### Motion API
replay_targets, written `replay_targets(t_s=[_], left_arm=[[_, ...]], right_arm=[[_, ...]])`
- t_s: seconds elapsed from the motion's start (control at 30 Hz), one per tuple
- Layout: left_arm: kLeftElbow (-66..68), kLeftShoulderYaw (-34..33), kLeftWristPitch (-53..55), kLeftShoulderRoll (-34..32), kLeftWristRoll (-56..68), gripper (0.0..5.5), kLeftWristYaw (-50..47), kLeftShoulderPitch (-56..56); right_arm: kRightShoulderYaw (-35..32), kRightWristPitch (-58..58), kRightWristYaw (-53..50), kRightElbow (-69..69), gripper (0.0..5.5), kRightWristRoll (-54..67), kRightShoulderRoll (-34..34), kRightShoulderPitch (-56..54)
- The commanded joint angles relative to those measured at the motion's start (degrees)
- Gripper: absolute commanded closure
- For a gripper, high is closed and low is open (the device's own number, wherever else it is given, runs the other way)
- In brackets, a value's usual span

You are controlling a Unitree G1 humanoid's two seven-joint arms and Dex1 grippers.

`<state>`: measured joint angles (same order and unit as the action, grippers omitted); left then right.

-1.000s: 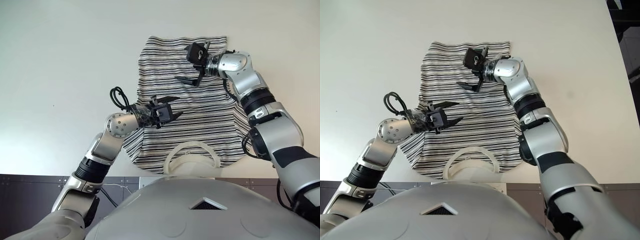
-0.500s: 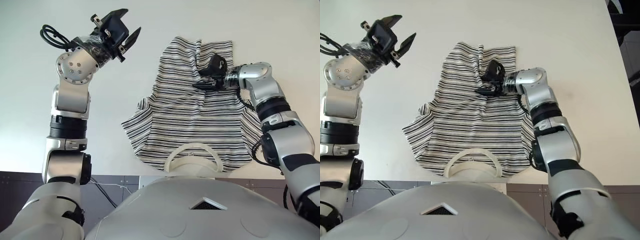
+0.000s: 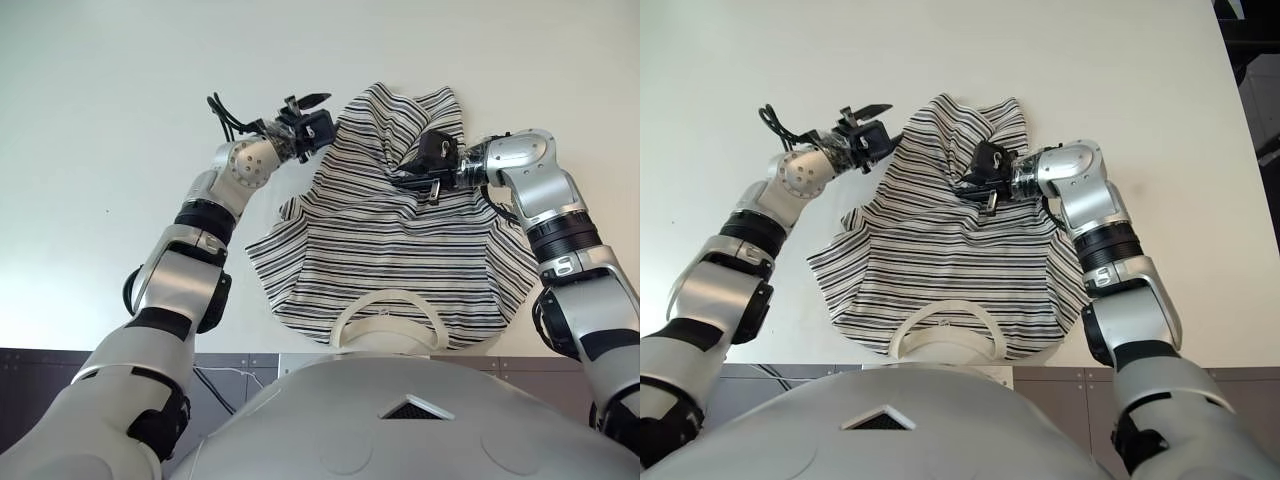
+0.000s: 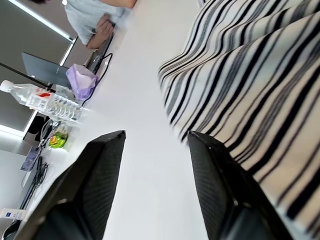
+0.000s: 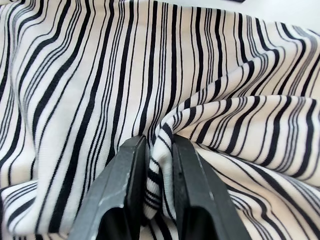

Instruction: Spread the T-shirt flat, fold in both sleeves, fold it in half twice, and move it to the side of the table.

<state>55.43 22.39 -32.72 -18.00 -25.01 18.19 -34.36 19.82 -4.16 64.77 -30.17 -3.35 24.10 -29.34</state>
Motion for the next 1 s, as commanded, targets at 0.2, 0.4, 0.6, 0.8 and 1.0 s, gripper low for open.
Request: replay_targets(t_s=[0.2,0.4,0.6,0.8,1.0], left_arm=[[-15.20,4.17,0.30,-4.30,-4.05,3.20,1.62,14.37],[-23.84,6.86,1.70,-7.97,-6.44,3.20,3.72,20.16],[-35.47,6.82,6.84,-9.63,-1.99,3.20,9.88,25.00],[-51.92,4.38,14.31,-9.68,5.97,3.20,17.06,27.84],[-54.26,-0.35,19.71,-7.91,9.46,3.20,16.66,23.83]], right_arm=[[-3.16,-2.83,-4.41,3.92,4.33,-1.50,4.31,-2.72],[-5.79,-3.52,-5.52,3.50,4.33,-0.08,3.93,-8.14],[-3.54,0.29,-10.88,-2.47,4.33,-0.90,-6.16,-11.17],[2.28,6.51,-13.52,-15.45,4.33,-6.61,-10.93,-11.22],[5.88,12.85,-14.25,-23.37,4.33,-11.40,-9.76,-10.00]])
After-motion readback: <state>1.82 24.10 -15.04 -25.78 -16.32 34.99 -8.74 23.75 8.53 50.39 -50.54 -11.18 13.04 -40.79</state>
